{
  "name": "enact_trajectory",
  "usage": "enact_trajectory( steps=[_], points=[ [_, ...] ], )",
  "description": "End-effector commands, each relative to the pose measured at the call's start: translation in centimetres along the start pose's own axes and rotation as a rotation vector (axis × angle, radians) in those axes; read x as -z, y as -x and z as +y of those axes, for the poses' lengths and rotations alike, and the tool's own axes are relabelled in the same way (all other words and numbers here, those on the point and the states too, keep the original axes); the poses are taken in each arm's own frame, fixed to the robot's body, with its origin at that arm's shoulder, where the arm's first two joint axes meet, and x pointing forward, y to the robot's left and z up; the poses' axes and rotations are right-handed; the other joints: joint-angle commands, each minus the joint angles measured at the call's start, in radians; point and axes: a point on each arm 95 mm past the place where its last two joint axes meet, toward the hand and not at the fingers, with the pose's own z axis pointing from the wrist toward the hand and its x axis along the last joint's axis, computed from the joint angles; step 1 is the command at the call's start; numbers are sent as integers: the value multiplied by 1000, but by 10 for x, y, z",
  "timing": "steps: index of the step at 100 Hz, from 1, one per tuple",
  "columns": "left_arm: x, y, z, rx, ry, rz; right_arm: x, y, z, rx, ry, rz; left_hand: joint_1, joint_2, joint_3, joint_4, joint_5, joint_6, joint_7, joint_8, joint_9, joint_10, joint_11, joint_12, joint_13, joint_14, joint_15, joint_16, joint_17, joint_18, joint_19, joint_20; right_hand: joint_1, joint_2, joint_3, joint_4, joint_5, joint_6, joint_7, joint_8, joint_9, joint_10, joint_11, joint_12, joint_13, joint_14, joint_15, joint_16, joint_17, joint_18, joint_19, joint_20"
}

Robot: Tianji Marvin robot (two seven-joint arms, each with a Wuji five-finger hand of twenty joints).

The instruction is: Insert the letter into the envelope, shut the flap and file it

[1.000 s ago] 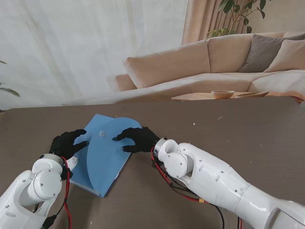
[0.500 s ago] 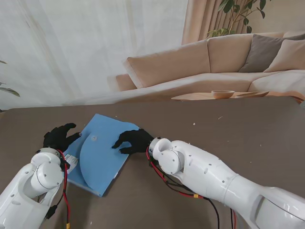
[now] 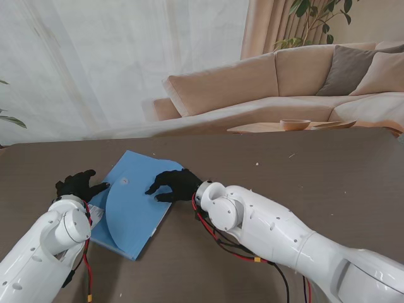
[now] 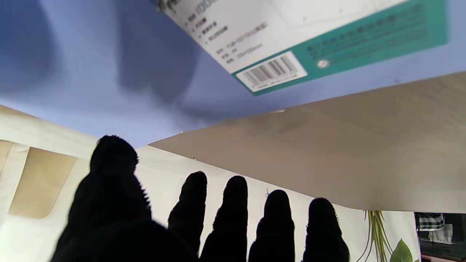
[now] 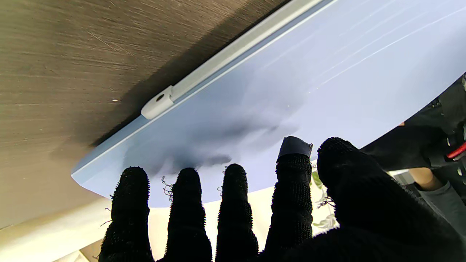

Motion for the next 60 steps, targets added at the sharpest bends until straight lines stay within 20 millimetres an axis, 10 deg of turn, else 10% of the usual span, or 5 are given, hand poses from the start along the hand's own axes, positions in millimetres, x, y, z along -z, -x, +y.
enact_trajectory(
  steps=[1, 23, 60],
  points=[
    [2, -2, 6, 3, 36, 3, 1, -5, -3, -2, -11, 8, -9, 41, 5, 6, -27, 0, -13, -5, 52, 23, 7, -4, 9, 21, -3, -15, -3, -15, -15, -12, -5, 14, -4, -2, 5, 1, 2, -5, 5, -14, 9, 3, -23, -22, 4, 12, -12, -24, -7, 8],
    [8, -2, 12, 17, 82, -12, 1, -5, -3, -1, -12, 3, 111, 140, 0, 1, 39, 77, 9, 0, 296, 85, 45, 8, 154, 70, 31, 2, 42, 10, 5, -19, 0, 23, -8, 11, 7, 9, -8, 10, 24, -19, 17, 6, -10, -18, 12, 15, -3, -22, 1, 12],
    [18, -3, 23, 15, 150, 1, 9, 0, -6, -5, -20, -26, 273, 171, -5, 1, 59, 133, 82, 25, 408, 60, 124, 46, 223, 42, 52, 54, 68, 11, 22, -10, 14, 31, -5, 14, 3, 12, -13, 15, 28, -17, 21, 8, -6, -15, 19, 19, 0, -21, 11, 15]
  ],
)
